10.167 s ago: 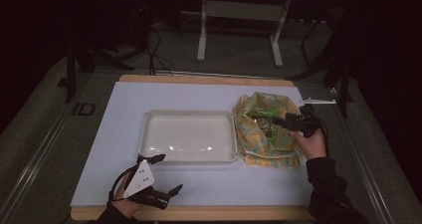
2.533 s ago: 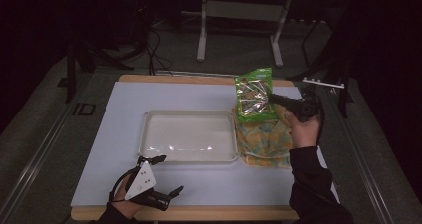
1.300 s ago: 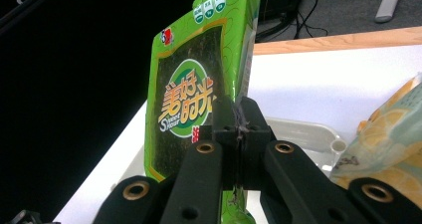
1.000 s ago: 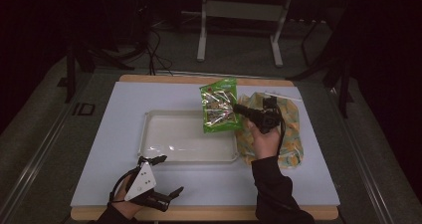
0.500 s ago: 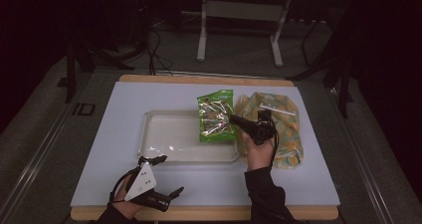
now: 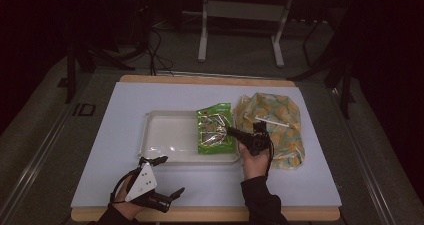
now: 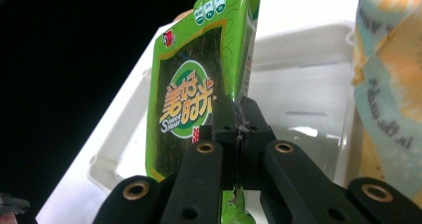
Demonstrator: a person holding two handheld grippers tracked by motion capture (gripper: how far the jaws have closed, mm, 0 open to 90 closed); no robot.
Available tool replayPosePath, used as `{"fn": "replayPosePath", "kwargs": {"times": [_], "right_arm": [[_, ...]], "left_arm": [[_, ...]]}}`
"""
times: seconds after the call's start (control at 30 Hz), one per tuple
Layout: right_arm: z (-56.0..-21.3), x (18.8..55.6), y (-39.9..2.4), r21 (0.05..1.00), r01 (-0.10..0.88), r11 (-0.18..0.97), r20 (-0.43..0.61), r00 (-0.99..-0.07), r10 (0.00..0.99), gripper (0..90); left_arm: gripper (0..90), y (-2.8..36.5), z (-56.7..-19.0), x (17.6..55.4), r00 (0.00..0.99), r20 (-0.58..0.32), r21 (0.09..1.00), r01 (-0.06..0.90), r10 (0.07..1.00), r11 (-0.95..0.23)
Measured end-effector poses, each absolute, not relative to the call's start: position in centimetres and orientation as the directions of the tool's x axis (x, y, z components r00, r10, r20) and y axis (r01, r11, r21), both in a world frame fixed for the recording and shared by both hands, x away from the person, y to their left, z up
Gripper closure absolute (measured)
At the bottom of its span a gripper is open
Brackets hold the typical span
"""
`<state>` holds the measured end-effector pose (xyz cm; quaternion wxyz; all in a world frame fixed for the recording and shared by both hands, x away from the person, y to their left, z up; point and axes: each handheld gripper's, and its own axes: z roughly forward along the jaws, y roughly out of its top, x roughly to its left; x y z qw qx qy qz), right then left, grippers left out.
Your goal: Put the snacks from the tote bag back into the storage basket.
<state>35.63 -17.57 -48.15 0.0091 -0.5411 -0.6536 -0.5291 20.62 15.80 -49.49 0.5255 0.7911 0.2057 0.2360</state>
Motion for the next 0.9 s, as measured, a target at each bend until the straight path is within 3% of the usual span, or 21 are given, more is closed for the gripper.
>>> {"fn": "replayPosePath", "kwargs": {"times": [0.9], "right_arm": [[-51.8, 34.6, -16.7, 0.638, 0.762, -0.107, 0.568, -0.372, 0.734, 88.6]], "left_arm": [[0.3, 15.8, -49.5, 20.7, 0.804, 0.156, 0.928, 0.079, 0.574, -0.364]]}}
